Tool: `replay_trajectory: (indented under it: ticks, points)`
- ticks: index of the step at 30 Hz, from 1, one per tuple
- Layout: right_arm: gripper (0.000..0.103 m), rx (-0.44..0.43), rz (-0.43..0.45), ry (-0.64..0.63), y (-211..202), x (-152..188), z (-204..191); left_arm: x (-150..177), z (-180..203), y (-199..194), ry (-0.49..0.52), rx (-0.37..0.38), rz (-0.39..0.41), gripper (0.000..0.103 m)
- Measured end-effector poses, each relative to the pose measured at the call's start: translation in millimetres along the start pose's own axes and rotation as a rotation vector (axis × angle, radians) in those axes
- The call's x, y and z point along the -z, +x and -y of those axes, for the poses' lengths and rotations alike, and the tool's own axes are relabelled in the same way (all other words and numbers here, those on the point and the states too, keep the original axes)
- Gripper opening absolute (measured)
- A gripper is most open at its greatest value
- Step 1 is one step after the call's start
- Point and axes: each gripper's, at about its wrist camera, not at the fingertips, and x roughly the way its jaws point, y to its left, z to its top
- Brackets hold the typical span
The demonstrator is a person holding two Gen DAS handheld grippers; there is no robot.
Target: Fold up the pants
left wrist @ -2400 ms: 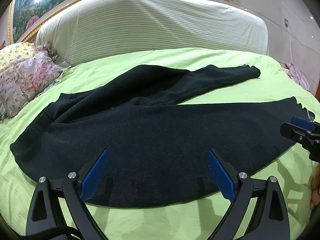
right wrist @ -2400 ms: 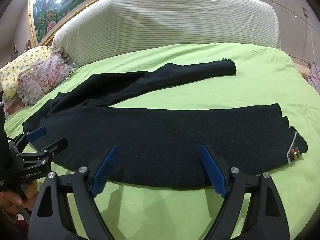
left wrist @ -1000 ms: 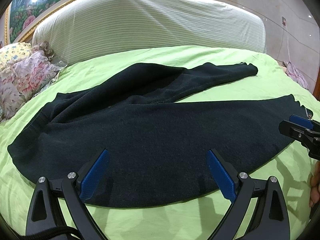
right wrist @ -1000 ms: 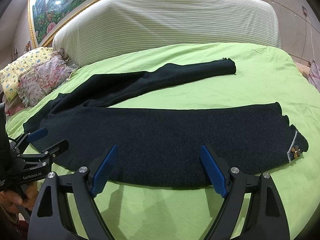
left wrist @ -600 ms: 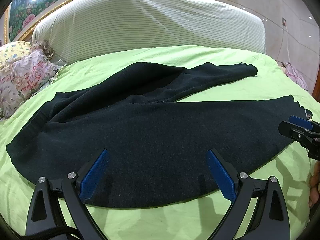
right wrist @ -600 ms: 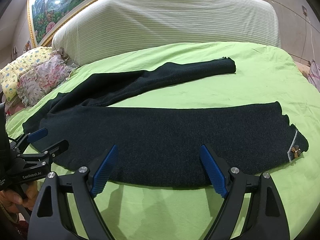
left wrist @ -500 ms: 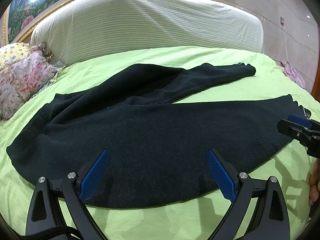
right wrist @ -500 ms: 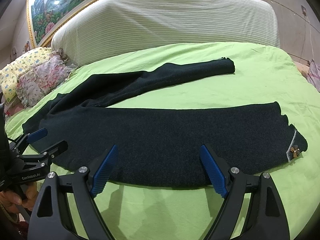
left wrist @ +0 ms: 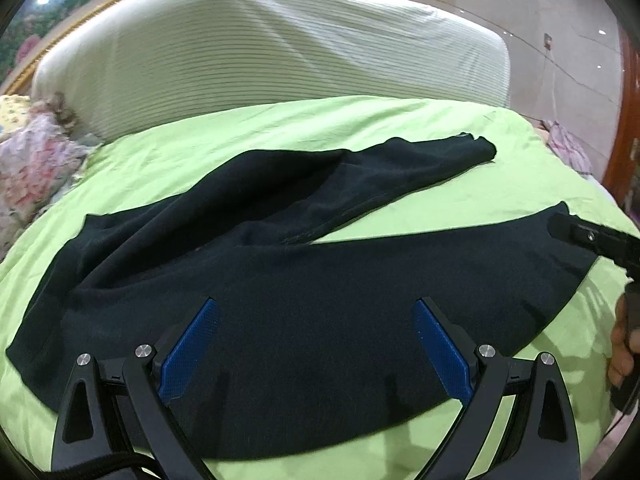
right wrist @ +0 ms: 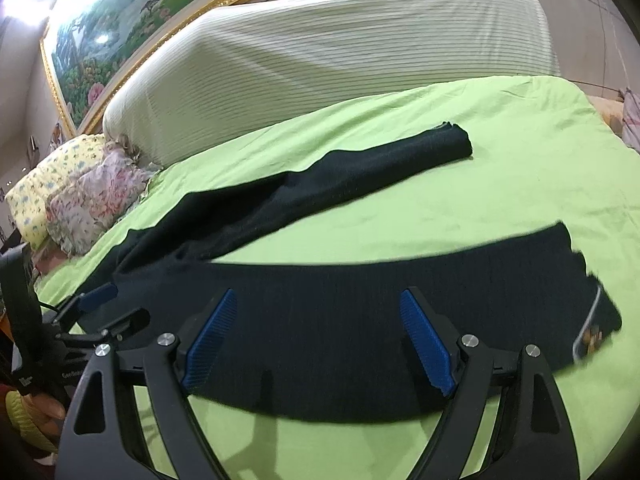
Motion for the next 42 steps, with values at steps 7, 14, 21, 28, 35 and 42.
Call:
replay_trajectory:
  ticks: [7,14,21,28,35,42]
  points:
    - [0.084,-0.001,-0.040,-0.019,16,-51,12,-50,-10,23,0.028,0.039,-0.003,0.098]
    - [0.084,-0.004,-0.076,0.066,43,-110,50,-104,-27,57,0.035,0.063,-0.032,0.098]
    - [0.084,0.039,-0.091,0.090,74,-159,88,-146,-29,108,0.101,0.072,-0.074,0.098]
    - [0.084,0.111,-0.208,0.103,132,-197,125,-164,-20,171,0.163,0.119,-0.187,0.097]
    - [0.065,0.120,-0.356,0.142,189,-199,154,-171,-10,224,0.219,0.176,-0.314,0.093]
    - [0.011,0.123,-0.367,0.094,200,-198,152,-168,-11,256,0.206,0.290,-0.441,0.030]
